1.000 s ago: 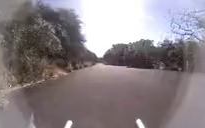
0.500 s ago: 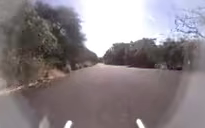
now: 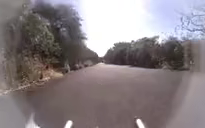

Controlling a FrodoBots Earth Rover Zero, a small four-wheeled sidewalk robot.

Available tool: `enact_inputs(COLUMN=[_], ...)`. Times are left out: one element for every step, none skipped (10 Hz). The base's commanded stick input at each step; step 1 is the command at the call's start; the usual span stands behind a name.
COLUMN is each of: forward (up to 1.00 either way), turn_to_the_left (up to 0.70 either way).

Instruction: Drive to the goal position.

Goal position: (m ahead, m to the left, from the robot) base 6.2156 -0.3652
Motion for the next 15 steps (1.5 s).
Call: enact_inputs(forward=[0.85,0.85,0.85,0.85,0.85,0.85,0.85,0.85,0.85,0.85,0.85,0.85,0.85,0.85,0.85], turn_to_the_left=[0.00,0.00,0.00,0.00,0.00,0.00,0.00,0.00,0.00,0.00,0.00,0.00,0.00,0.00,0.00])
